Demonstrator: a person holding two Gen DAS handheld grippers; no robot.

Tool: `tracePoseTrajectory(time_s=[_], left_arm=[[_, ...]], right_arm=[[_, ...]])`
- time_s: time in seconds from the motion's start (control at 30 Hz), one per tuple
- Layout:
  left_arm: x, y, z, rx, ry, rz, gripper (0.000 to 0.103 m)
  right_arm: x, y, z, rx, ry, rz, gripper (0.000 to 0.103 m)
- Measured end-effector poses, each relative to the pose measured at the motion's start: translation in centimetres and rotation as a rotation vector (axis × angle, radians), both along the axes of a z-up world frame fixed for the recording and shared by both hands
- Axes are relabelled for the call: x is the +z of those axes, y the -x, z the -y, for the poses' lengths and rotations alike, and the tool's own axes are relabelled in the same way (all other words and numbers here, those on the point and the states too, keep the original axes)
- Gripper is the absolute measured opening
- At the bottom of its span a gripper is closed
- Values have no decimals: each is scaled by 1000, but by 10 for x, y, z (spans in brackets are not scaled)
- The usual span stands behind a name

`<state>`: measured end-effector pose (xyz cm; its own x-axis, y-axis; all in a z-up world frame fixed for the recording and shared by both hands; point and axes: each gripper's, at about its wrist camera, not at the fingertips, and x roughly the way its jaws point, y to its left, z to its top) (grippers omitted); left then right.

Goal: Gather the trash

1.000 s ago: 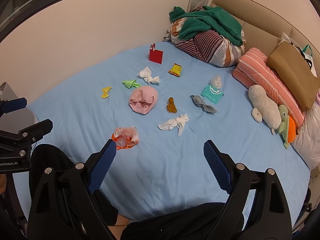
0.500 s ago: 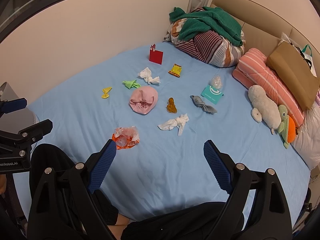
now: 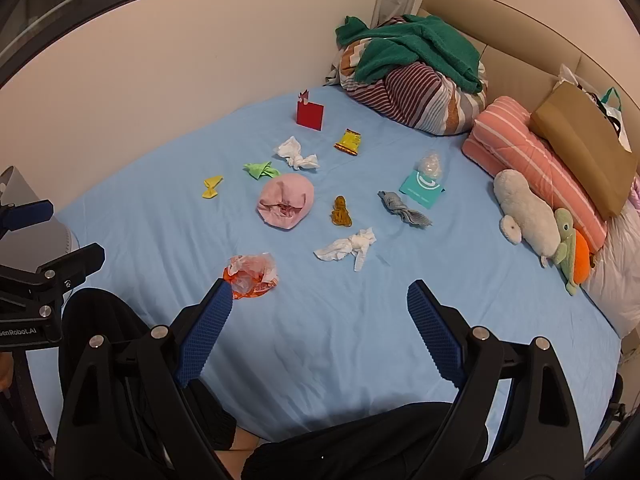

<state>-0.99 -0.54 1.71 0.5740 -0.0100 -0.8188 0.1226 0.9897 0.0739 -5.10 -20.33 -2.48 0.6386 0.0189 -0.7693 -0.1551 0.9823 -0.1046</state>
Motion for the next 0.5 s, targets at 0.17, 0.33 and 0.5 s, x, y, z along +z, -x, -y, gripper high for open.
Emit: tracePoseTrajectory(time_s=[0.17, 0.33, 0.5], left_arm=[[2, 4, 1, -2, -1, 4, 99], [2, 4, 1, -3, -1, 3, 99], [2, 4, 1, -2, -1, 4, 99]], right_arm=[[5, 1, 2, -2, -1, 3, 86], [5, 1, 2, -1, -1, 3, 86], [4, 2, 2, -2, -1, 5, 86]])
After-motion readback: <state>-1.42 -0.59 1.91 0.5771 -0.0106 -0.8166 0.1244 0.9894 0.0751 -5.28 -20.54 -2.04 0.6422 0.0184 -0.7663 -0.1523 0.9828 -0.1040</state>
